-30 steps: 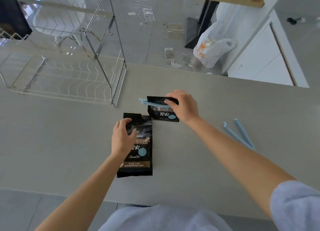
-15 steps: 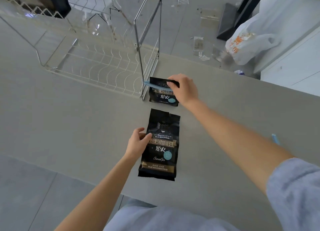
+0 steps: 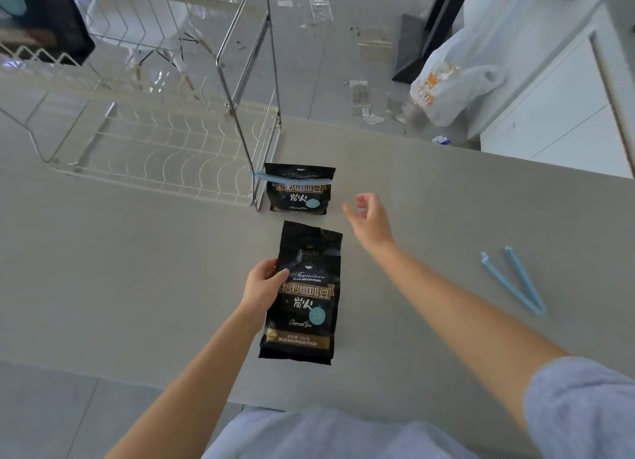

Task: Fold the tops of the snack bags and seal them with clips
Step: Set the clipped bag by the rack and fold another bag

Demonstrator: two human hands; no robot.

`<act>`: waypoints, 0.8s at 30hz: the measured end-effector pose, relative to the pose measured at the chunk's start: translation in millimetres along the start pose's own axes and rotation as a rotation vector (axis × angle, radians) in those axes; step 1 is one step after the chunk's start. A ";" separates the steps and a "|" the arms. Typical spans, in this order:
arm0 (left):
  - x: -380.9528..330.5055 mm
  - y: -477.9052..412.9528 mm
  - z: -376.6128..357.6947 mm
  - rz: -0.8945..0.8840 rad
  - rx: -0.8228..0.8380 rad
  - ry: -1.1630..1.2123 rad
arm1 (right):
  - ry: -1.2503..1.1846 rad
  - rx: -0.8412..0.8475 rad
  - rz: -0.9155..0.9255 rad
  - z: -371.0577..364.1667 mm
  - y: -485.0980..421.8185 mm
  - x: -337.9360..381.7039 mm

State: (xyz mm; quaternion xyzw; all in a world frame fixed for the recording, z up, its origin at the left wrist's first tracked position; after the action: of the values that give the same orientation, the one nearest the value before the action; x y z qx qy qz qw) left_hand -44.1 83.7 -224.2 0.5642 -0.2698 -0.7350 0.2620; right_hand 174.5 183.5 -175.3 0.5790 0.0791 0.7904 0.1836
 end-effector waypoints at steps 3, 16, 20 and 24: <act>-7.8 4.6 -9.5 -0.009 0.013 0.031 | -0.092 0.196 -0.375 -4.3 45.6 -59.0; -85.7 36.6 -66.5 -0.290 0.241 -0.131 | -0.123 0.136 0.106 61.3 111.6 -15.8; -117.6 58.5 -79.7 -0.462 0.307 -0.043 | -0.126 0.058 0.237 88.7 117.9 9.3; -131.4 70.2 -95.1 -0.577 0.264 -0.065 | -0.126 -0.053 0.293 114.4 117.0 14.1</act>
State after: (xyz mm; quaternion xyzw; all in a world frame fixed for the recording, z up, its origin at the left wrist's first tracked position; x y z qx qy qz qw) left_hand 83.6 114.4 -105.9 0.6228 -0.2000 -0.7552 -0.0413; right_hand 255.6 71.3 -87.1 0.6278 -0.0386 0.7726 0.0864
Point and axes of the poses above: each hand's wrist, its own y-axis away from the middle knuckle, its own z-axis out of the back of the hand, x = y × z, the point moved 7 cm from there along -y, towards the middle knuckle, and after that the axes turned 12 degrees about -y, right-handed, at the moved point
